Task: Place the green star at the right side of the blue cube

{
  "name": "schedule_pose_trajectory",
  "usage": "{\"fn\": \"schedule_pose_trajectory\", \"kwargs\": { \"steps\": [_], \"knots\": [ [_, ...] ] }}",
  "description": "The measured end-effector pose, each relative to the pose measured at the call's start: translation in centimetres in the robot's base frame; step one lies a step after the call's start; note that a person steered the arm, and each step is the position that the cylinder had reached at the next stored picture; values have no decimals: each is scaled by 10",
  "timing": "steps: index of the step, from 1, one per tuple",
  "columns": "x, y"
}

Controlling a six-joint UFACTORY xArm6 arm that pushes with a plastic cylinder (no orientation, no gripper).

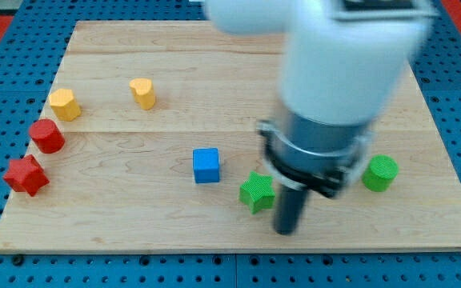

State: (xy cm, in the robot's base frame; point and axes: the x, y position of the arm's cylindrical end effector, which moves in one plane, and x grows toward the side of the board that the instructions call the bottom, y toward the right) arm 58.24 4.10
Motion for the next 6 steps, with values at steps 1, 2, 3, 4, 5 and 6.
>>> {"fn": "schedule_pose_trajectory", "kwargs": {
  "steps": [1, 2, 3, 4, 5, 6],
  "knots": [
    [-30, -5],
    [-36, -5],
    [-30, -5],
    [4, -2],
    [-19, -36],
    [-34, -14]
  ]
}}
